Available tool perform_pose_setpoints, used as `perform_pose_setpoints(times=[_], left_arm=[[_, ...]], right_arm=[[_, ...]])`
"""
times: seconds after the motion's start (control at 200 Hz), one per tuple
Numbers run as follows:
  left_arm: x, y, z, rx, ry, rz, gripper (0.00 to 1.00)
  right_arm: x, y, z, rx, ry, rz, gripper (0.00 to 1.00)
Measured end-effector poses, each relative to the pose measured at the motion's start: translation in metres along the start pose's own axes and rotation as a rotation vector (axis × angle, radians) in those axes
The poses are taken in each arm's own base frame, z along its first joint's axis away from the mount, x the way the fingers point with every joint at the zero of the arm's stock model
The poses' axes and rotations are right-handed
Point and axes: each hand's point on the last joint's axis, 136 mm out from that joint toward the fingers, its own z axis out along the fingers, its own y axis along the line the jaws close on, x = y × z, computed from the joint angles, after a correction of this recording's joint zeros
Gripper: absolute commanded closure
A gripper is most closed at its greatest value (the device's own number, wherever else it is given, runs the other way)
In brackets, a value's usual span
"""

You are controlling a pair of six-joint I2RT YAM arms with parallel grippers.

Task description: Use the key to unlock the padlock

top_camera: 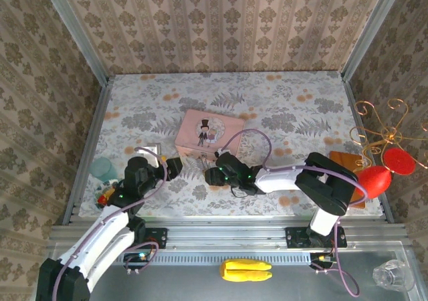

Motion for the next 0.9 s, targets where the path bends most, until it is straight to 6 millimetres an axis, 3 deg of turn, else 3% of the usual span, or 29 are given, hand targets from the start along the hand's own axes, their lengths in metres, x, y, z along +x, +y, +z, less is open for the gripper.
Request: perform_pose_setpoints(times=[0.315,0.755,0.9], left_arm=[[-0.005,0.003,0.000,0.001,-0.022,-0.009,0.24],[-0.006,0.002,0.000,0.015,-0.020,-0.021,0.24],[-0.004,0.005,0.002,0.006,-0.008,-0.026,0.24]], right_arm=[[-0.016,0.015,0.010,0.000,-0.003,-0.009,0.60],[-0.007,0.009,0.018,0.048,0.052,-0.032,0.70],[-0.008,0.013,0.021,0.044,0.053,-0.040,0.79]])
